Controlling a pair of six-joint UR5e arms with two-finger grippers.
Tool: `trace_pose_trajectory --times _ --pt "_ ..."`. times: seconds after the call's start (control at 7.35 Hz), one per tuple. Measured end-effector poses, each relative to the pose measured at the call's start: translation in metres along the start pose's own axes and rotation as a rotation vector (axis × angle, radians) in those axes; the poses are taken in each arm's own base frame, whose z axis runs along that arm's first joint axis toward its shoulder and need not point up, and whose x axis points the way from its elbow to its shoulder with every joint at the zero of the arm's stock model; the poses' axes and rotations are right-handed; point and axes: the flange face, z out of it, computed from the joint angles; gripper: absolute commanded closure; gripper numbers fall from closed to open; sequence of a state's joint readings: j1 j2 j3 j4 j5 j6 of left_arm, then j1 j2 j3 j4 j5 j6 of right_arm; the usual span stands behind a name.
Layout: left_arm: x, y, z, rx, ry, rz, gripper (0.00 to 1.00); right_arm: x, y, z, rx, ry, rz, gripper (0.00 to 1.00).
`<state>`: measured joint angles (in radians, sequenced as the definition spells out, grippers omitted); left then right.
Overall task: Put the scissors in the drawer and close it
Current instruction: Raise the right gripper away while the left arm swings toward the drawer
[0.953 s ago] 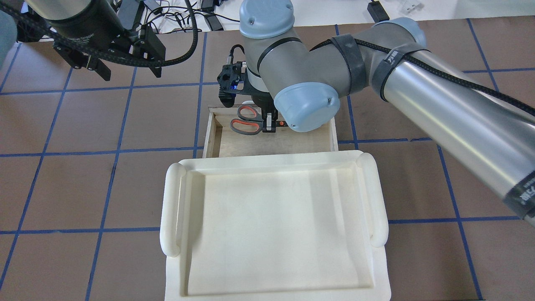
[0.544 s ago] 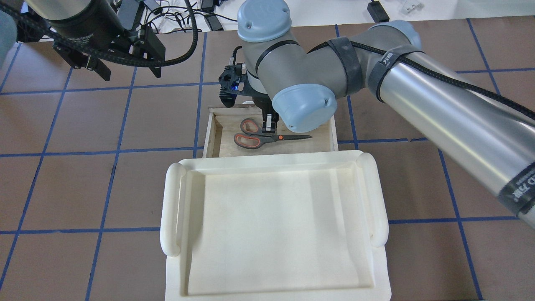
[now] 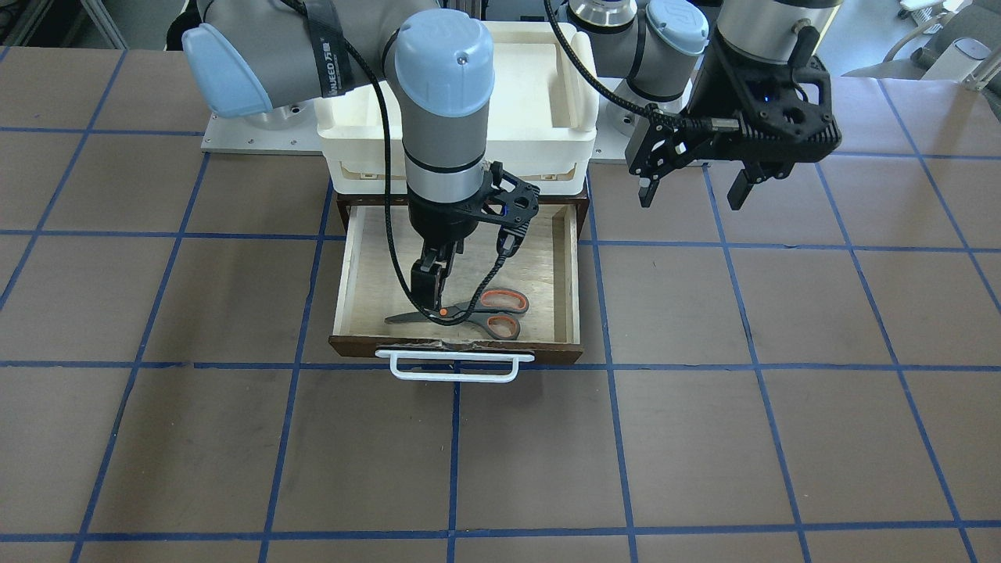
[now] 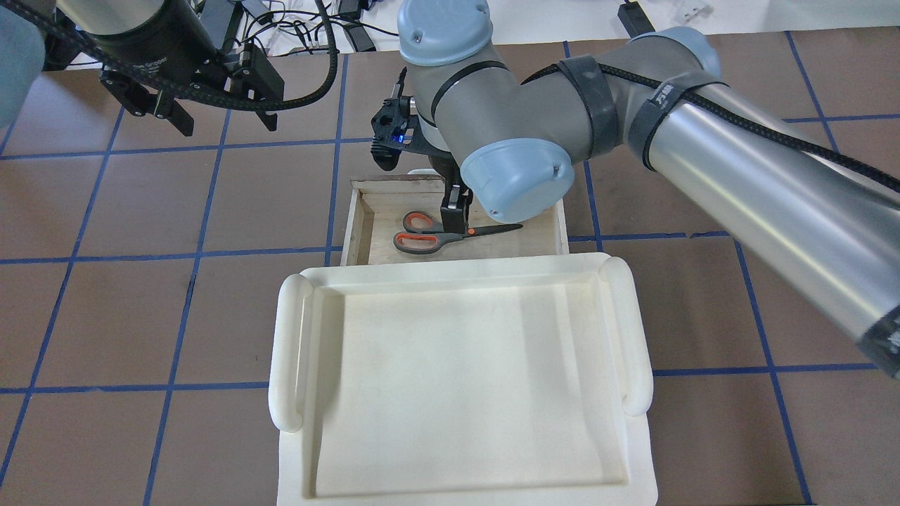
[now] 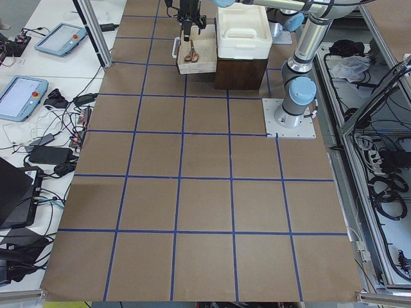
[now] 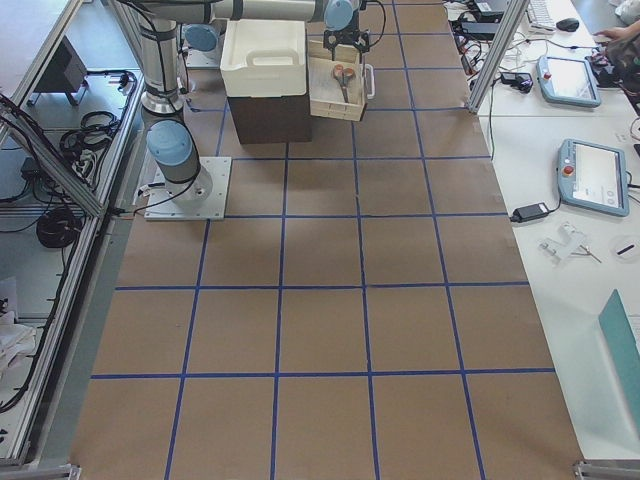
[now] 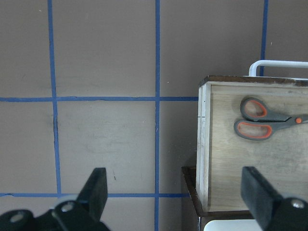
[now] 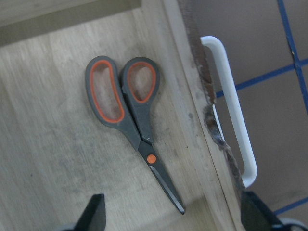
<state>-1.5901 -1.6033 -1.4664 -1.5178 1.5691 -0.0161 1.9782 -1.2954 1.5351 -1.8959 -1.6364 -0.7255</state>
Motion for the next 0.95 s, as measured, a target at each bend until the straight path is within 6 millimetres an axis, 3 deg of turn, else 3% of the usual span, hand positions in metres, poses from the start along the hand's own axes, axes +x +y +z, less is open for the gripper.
trace_pose_trajectory --times 0.41,0.68,0.95 --pt "0.016 -0.039 0.058 0.011 0.004 -0.044 0.0 0.029 0.034 -0.013 -0.027 -0.012 0.583 0.0" --pt "0.055 -0.06 0.098 0.051 0.009 -0.064 0.0 0.065 0.066 -0.022 -0.018 -0.02 0.811 0.0" --pt "0.097 -0.074 0.14 0.081 0.022 -0.068 0.0 0.086 0.109 -0.047 -0.036 -0.024 0.964 0.0"
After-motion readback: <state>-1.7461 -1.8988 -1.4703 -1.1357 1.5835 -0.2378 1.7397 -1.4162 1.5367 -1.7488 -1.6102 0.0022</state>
